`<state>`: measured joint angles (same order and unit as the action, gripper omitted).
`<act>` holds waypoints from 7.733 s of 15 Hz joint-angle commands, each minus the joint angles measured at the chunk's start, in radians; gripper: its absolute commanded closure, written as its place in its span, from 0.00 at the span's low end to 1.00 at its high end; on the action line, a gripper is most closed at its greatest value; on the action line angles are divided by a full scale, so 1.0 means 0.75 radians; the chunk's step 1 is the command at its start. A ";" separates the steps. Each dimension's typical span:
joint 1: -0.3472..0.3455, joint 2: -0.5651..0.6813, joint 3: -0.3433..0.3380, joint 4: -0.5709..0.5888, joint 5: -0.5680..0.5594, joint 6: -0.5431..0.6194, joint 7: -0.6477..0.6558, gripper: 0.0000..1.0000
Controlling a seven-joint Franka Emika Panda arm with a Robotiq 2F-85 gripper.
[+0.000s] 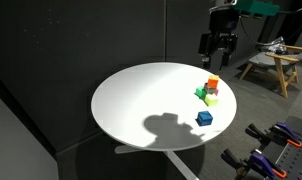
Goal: Put the blue block on the orange block
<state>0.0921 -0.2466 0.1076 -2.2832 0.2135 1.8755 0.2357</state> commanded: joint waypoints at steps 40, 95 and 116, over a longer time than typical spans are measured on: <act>-0.094 0.389 -0.044 -0.401 -0.463 0.990 0.453 0.00; 0.219 0.872 -0.284 -0.168 -0.544 1.032 0.743 0.34; 0.180 0.391 -0.101 -0.216 -0.561 0.626 0.502 0.69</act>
<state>0.2666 0.1204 -0.0035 -2.4346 -0.2128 2.3880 0.6764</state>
